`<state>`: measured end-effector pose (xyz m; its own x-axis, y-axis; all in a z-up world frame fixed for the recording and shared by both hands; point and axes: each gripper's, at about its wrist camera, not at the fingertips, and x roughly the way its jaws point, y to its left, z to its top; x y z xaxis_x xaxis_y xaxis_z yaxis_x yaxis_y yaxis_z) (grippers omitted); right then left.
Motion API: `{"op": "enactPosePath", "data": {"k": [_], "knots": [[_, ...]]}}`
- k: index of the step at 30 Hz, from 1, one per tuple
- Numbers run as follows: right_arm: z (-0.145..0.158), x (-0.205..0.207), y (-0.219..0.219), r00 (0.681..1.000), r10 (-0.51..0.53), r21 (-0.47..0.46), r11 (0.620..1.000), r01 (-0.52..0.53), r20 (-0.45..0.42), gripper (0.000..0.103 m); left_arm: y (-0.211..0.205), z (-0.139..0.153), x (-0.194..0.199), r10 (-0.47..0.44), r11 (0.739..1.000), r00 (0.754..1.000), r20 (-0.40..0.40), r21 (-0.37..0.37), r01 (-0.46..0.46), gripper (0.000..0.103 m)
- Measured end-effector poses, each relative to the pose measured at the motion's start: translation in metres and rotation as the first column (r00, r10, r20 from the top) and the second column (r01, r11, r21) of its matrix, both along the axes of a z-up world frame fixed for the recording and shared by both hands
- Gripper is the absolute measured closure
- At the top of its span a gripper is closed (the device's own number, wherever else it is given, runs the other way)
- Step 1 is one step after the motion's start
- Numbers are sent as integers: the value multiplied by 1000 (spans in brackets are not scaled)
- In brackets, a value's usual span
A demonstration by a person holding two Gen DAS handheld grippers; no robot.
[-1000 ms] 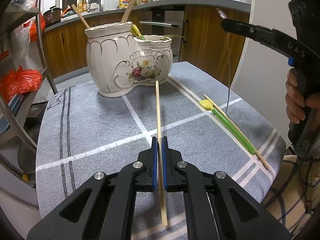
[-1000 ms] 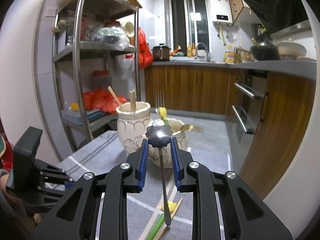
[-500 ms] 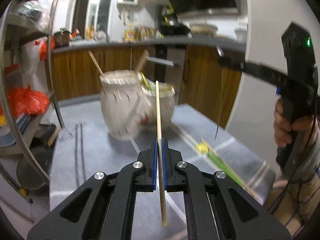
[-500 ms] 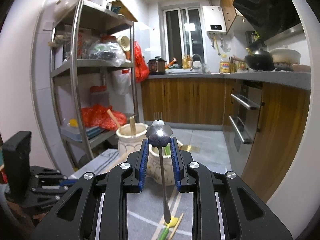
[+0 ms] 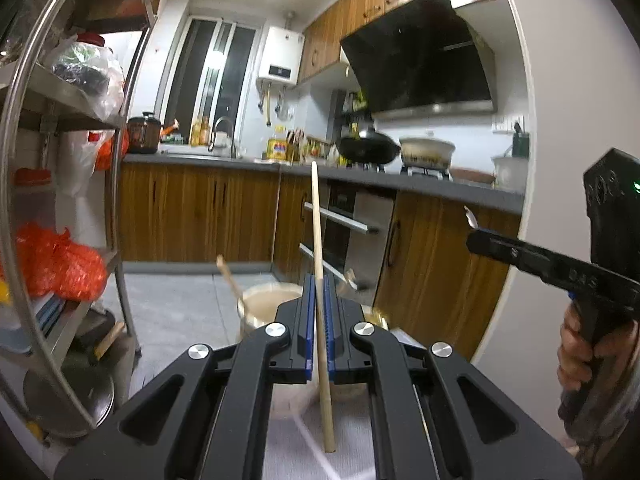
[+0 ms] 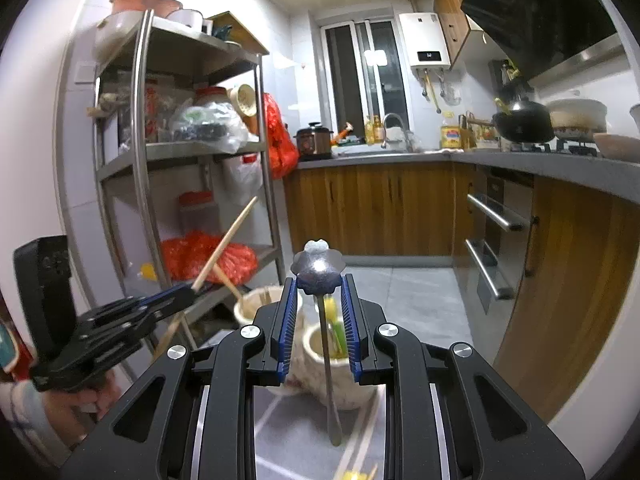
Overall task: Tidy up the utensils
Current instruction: 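Carry the chopstick in the left tool while the right tool carries the silver spoon to the pot, then open the left tool over the larger pot while the right tool releases the spoon into the smaller pot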
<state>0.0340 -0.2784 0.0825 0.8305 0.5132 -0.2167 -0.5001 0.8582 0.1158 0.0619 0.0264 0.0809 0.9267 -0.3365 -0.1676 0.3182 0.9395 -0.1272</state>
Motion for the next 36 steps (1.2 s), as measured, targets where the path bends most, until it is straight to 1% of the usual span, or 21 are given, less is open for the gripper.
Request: {"op": "enactPosePath", "data": {"k": [3, 7, 9, 12, 15, 18, 20, 24, 28, 36], "knots": [[10, 13, 4, 1000, 10, 28, 1000, -10, 2, 80, 1, 5, 21, 4, 1000, 1000, 9, -31, -4, 99], [20, 32, 8, 1000, 16, 63, 998, -16, 0, 80, 6, 10, 56, -1, 993, 1000, 9, -115, 2, 99], [22, 43, 9, 1000, 17, 81, 997, -16, -6, 80, 5, 11, 68, -7, 991, 1000, 11, -132, 9, 99], [25, 55, 12, 1000, 16, 92, 996, -16, -8, 80, -2, 9, 82, -3, 994, 1000, 14, -113, 5, 99], [26, 65, 15, 1000, 15, 101, 995, -15, -3, 80, -5, 4, 91, -8, 994, 1000, 11, -111, 10, 99], [22, 73, 20, 1000, 3, 92, 996, -3, 2, 80, -9, -3, 101, 0, 997, 1000, 10, -80, 1, 99], [18, 79, 22, 1000, -7, 90, 996, 6, 3, 80, -10, -6, 106, -2, 997, 1000, 7, -75, 3, 99], [9, 89, 25, 1000, -9, 110, 994, 9, -3, 80, -12, -14, 111, -3, 999, 1000, 9, -47, 4, 99], [-2, 97, 28, 1000, -9, 113, 994, 11, -15, 80, -11, -22, 114, -5, 999, 1000, 7, -44, 6, 99], [-21, 106, 32, 997, -18, 76, 997, 24, -70, 80, -12, -34, 113, -11, 999, 1000, -4, -33, 11, 99]]}}
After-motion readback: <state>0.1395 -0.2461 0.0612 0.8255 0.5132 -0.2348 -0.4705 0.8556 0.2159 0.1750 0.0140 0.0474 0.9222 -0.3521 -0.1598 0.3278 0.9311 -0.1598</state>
